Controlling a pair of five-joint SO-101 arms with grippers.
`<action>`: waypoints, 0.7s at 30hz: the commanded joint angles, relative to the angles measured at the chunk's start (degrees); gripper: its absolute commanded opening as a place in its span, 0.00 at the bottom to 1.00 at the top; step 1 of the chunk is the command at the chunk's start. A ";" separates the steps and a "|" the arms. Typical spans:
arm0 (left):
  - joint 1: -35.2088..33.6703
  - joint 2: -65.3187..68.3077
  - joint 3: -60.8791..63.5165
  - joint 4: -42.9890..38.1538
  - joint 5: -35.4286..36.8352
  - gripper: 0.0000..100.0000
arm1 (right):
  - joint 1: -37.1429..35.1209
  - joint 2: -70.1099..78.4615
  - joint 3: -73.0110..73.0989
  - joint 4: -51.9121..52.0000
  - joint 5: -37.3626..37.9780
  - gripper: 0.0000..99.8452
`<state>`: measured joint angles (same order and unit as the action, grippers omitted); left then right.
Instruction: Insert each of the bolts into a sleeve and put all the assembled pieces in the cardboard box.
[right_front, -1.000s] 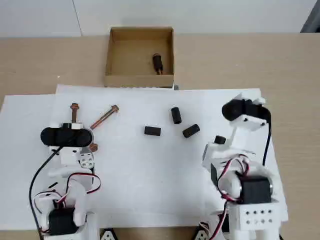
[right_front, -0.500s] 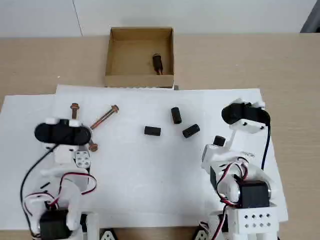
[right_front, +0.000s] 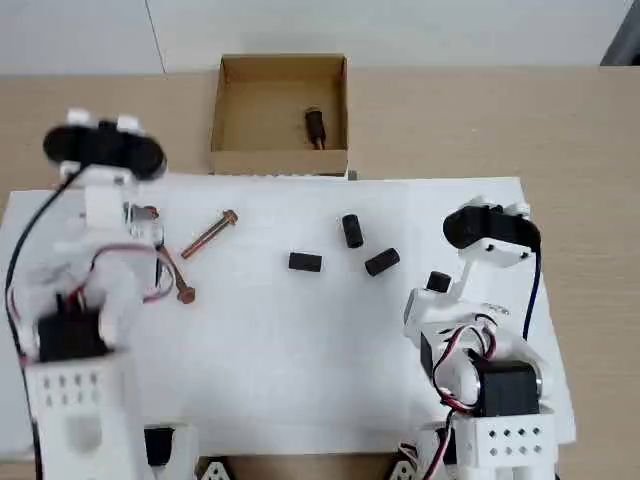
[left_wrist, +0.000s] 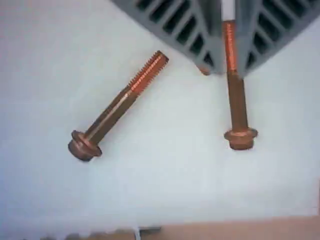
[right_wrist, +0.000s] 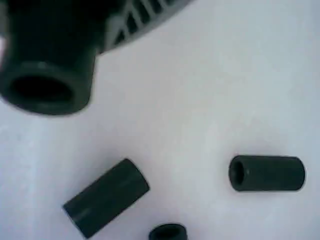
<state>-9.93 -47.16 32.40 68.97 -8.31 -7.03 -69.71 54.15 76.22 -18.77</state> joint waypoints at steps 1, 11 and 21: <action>0.00 9.67 -6.73 2.46 -0.18 0.01 | 0.04 -0.40 -0.26 -1.27 -0.35 0.00; 4.57 28.40 -11.38 3.34 -9.14 0.01 | 0.04 -0.31 -0.18 -1.27 -0.35 0.00; 7.91 42.81 -22.64 5.27 -15.47 0.01 | -0.13 -0.66 2.29 -1.36 1.93 0.00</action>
<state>-2.37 -8.04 16.84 72.22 -22.02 -7.03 -69.71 56.62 76.22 -17.80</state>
